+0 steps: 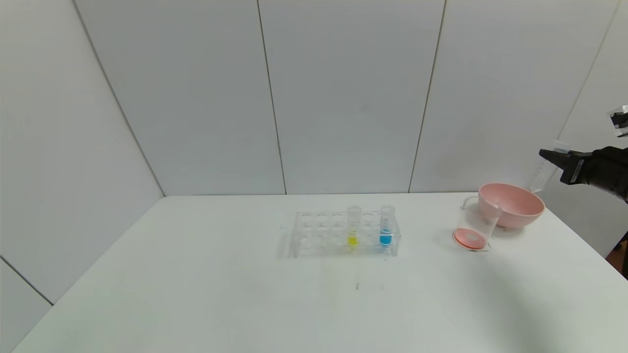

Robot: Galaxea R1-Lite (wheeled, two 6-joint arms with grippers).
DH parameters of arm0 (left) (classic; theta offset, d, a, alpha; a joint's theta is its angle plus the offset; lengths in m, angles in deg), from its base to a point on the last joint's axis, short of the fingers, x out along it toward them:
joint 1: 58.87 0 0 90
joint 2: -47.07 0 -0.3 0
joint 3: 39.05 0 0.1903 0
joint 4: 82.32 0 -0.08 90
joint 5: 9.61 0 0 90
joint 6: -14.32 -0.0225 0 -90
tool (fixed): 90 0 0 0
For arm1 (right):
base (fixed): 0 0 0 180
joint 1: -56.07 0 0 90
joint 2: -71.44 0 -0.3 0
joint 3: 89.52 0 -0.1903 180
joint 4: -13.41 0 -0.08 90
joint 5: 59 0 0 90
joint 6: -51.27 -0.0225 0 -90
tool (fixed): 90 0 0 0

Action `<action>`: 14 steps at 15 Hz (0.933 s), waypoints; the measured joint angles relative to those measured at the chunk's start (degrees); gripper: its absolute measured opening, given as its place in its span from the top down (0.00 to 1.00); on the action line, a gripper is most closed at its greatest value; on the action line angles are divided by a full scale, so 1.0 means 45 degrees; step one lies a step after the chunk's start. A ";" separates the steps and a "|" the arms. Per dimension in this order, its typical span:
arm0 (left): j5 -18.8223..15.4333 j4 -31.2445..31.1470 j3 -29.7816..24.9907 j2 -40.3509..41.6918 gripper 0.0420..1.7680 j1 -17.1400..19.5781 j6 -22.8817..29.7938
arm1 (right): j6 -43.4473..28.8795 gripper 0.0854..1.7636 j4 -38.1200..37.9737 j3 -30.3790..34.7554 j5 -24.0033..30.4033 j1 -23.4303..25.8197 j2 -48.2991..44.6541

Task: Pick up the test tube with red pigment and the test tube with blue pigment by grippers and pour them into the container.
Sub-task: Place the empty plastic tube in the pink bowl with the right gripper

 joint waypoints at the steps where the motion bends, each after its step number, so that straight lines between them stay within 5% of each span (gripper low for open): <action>1: 0.0000 0.0000 0.0000 0.0000 0.00 0.0000 -0.0005 | -0.0014 0.75 0.0019 0.0108 0.0000 0.0073 -0.0005; 14: 0.0000 0.0005 0.0000 0.0000 0.00 0.0000 0.0000 | 0.0005 0.75 0.0106 -0.4207 -0.0864 0.0111 0.4521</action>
